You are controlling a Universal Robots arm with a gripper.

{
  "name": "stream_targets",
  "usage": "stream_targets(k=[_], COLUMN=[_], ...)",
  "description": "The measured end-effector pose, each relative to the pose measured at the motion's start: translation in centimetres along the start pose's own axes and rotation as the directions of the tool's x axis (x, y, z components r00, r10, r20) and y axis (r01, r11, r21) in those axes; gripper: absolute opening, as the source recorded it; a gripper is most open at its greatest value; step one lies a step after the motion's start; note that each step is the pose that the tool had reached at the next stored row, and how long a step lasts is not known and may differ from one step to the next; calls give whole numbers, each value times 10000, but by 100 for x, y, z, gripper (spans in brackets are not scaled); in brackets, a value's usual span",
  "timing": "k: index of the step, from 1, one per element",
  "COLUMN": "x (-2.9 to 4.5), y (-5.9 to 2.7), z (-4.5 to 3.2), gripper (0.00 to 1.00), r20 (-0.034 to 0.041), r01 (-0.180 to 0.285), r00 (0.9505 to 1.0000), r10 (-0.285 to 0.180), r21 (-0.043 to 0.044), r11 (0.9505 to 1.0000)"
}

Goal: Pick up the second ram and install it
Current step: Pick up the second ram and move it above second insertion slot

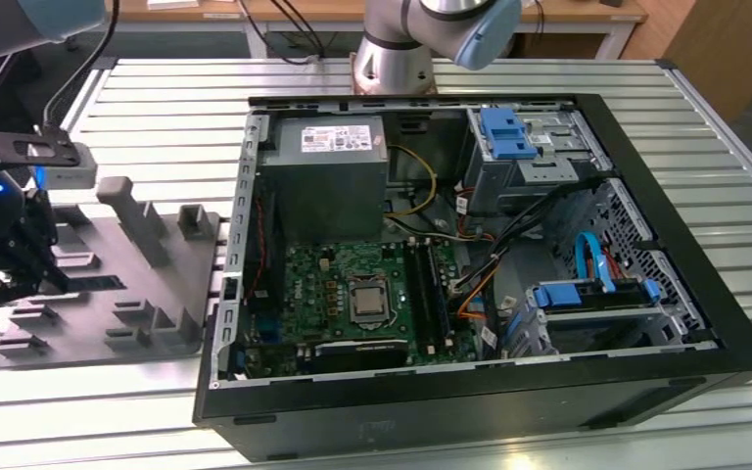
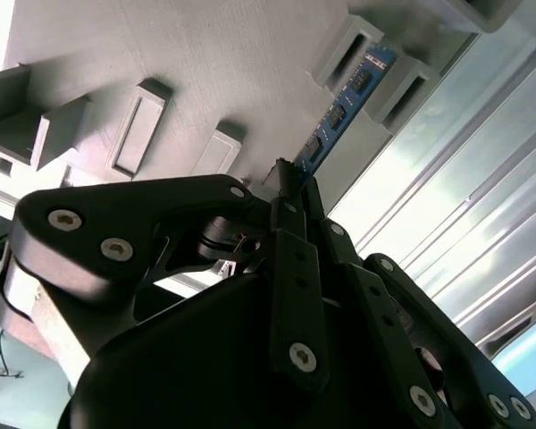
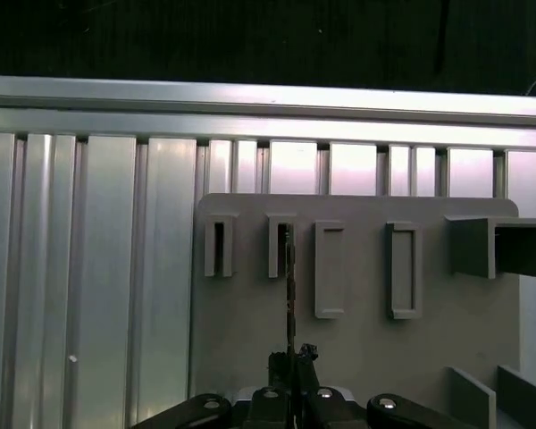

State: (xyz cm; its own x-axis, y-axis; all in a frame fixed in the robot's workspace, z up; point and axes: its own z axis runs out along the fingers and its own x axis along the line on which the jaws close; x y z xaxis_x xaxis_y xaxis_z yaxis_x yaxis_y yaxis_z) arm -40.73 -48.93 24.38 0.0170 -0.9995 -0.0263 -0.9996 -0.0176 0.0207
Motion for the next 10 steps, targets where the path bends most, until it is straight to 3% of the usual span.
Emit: stream_targets(k=[10], x=[-4], y=[3], z=[-136], gripper=[14], r20=[12], r01=[0], r00=[10000], r10=[0], r21=[0], r11=[10000])
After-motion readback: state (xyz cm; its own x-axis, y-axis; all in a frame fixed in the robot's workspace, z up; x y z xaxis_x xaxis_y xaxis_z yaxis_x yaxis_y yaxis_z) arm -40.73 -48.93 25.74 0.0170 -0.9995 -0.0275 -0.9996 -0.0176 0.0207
